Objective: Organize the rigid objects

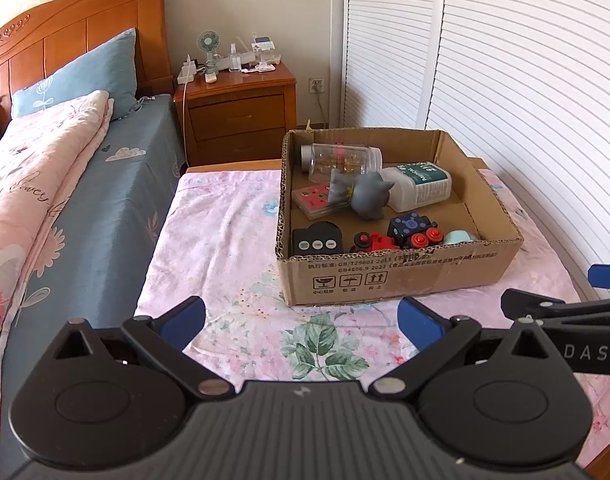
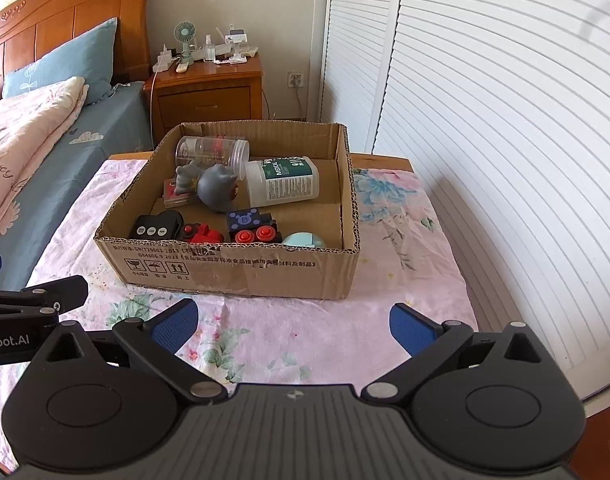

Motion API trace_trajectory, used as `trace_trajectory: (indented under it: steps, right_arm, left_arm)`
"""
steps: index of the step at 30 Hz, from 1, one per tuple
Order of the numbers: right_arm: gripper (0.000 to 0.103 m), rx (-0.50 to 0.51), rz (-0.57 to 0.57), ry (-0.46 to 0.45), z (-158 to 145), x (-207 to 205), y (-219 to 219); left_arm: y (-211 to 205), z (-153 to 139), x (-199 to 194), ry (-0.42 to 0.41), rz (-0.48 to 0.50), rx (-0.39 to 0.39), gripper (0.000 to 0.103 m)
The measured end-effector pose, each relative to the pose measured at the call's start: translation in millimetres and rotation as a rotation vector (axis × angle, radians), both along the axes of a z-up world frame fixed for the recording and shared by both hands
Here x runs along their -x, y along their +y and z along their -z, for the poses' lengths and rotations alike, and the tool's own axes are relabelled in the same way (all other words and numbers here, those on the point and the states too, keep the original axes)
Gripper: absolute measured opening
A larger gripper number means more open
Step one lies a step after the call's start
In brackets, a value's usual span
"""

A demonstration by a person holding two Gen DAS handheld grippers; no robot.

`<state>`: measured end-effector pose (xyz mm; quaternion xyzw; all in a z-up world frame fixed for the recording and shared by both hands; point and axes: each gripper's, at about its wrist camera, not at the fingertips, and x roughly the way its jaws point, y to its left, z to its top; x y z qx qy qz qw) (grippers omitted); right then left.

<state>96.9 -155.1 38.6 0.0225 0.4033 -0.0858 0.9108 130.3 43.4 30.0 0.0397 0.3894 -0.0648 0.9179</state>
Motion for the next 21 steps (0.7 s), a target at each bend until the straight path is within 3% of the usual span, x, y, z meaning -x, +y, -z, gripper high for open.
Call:
trace_trajectory:
  steps: [21]
  right_arm:
    - [0.103, 0.000, 0.004, -0.006, -3.0, 1.0, -1.8]
  left_arm:
    - [-0.1, -0.8, 0.2, 0.000, -0.010, -0.012, 0.102]
